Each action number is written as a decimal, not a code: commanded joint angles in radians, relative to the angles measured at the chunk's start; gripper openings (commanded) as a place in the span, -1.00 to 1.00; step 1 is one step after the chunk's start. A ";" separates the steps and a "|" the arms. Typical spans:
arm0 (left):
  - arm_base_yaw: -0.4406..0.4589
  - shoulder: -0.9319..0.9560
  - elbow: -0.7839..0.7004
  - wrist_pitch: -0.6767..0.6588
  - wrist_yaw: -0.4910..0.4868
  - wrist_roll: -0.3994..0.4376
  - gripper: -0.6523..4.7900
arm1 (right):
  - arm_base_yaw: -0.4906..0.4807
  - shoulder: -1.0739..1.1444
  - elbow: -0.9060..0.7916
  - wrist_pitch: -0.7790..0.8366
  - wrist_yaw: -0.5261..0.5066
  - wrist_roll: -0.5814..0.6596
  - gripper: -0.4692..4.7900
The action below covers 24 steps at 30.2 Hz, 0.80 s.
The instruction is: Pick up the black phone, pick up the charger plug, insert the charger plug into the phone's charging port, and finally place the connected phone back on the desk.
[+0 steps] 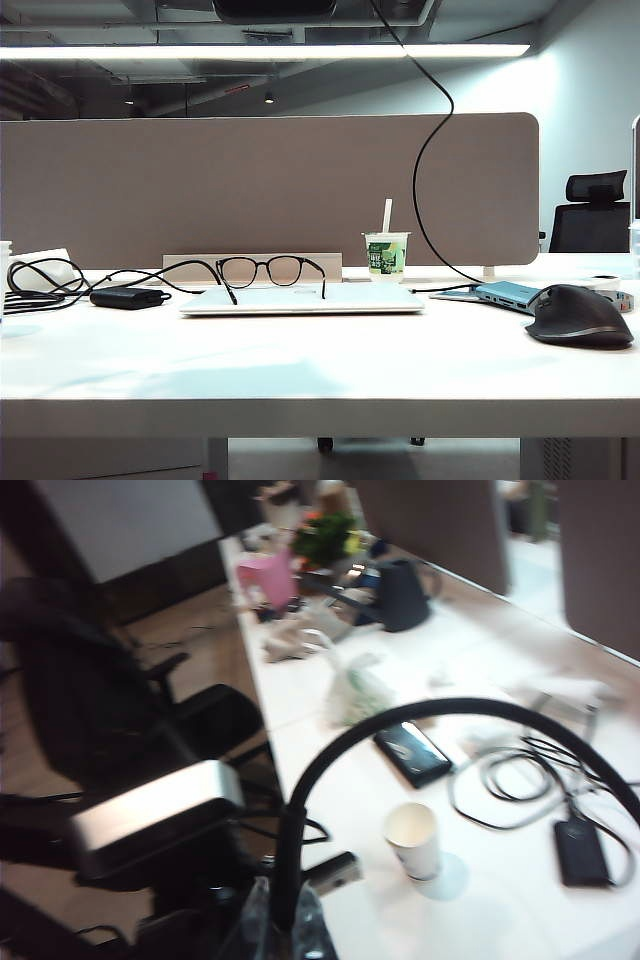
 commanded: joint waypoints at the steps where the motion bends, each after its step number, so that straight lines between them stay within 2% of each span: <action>1: 0.000 -0.003 0.008 0.048 0.007 -0.006 -0.78 | 0.010 -0.008 0.003 0.026 -0.043 0.000 -0.84; 6: 0.000 -0.002 0.008 0.075 0.040 -0.007 -0.78 | 0.011 -0.008 0.003 0.029 -0.098 -0.031 -0.84; 11: 0.000 0.002 0.008 0.093 0.048 -0.064 -0.78 | 0.011 -0.008 0.003 0.050 -0.147 -0.046 -0.84; 19: -0.001 0.003 0.008 0.175 0.045 -0.134 -0.78 | 0.049 -0.006 0.003 0.103 -0.151 -0.047 -0.84; 24: -0.001 0.003 0.008 0.180 0.045 -0.136 -0.78 | 0.100 -0.001 0.003 0.106 -0.153 -0.076 -0.84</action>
